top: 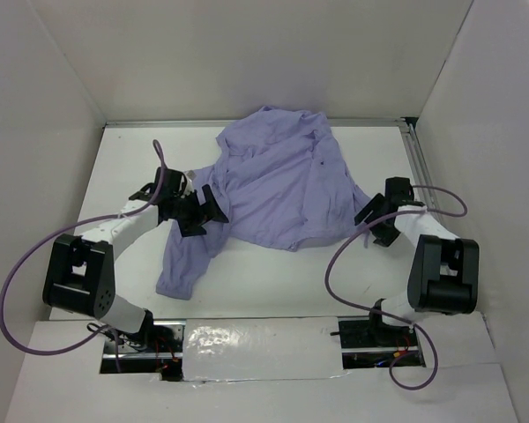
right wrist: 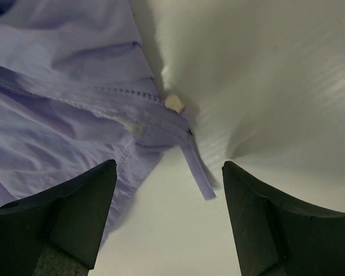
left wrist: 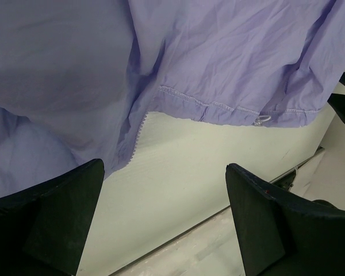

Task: Zip up the jacket

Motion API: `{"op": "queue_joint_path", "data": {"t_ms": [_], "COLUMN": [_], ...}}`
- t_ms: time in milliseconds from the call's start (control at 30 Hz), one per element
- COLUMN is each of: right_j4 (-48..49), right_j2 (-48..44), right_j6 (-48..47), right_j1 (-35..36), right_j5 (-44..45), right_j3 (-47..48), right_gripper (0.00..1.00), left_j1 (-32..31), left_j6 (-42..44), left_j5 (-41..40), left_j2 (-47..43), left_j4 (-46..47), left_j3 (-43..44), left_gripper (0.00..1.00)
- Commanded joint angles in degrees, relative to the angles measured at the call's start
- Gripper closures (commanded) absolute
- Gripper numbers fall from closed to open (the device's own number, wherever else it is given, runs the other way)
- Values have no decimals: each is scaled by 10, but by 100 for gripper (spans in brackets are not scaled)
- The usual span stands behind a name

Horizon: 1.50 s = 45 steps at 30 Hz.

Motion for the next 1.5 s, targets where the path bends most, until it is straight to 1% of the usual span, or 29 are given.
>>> {"op": "queue_joint_path", "data": {"t_ms": [0,100,133,200,233,267,300,400,433,500,533,567,633,667,767,800,933,1000,1033,1067,1100,1133,1167,1233,1267,1300,1333,1400,1467], "right_j4": [57,68,71,66,65,57,36,-33,-53,-112,-131,-149,-174,-176,-152,-125,-48,-5,9,39,53,60,64,61,69,74,79,94,94], "right_j2": [26,55,68,74,73,68,50,3,-8,-39,-45,-52,-69,-78,-81,-76,-26,19,49,64,79,107,117,125,117,101,55,3,-72], "right_j6": [-7,-5,-10,-7,-15,-14,-14,-12,-12,-10,-2,0,-12,-21,-94,-117,-216,-249,-255,-276,-277,-277,-279,-264,-256,-243,-239,-207,-177], "right_j1": [2,6,11,13,22,27,35,79,101,167,192,237,287,338,418,467,554,590,600,610,618,628,630,621,615,607,586,557,497], "right_j5": [-5,-5,-5,19,23,33,63,140,206,270,327,347,387,394,395,385,294,216,189,132,115,99,78,68,67,55,39,5,-1], "right_j3": [35,47,55,64,69,72,75,93,109,126,144,155,176,183,213,223,241,251,255,258,261,266,279,284,272,260,246,201,155], "right_gripper": [19,27,42,63,85,97,100,100,100,100,100,100,100,100,100,100,100,100,99,97,88,84,65,57,33,14,1,0,0], "left_j1": [5,11,11,12,15,16,19,25,26,27,28,29,32,33,34,34,38,41,42,48,52,58,71,82,86,87,87,87,88], "left_j6": [11,14,14,15,15,16,16,17,20,22,21,22,23,23,24,25,19,16,15,15,15,16,16,20,22,25,27,30,34], "left_j5": [12,13,9,5,2,1,0,2,5,9,11,12,16,18,27,29,22,13,8,6,6,15,22,36,37,39,41,45,63], "left_j2": [10,14,12,10,7,3,-1,-20,-23,-30,-32,-36,-43,-46,-64,-74,-94,-104,-108,-115,-116,-118,-123,-125,-128,-130,-130,-125,-110], "left_j4": [9,6,1,-1,-1,-2,-4,3,5,9,10,11,13,13,15,15,3,-6,-9,-11,-13,-13,-13,-13,-11,-10,-6,3,16], "left_j3": [22,24,23,21,19,18,14,5,4,0,0,-3,-6,-10,-21,-25,-36,-40,-45,-47,-51,-57,-61,-66,-67,-68,-66,-62,-57], "left_gripper": [1,1,1,1,1,1,1,1,1,1,1,1,1,1,1,1,1,1,1,1,1,1,1,1,1,1,1,1,1]}}
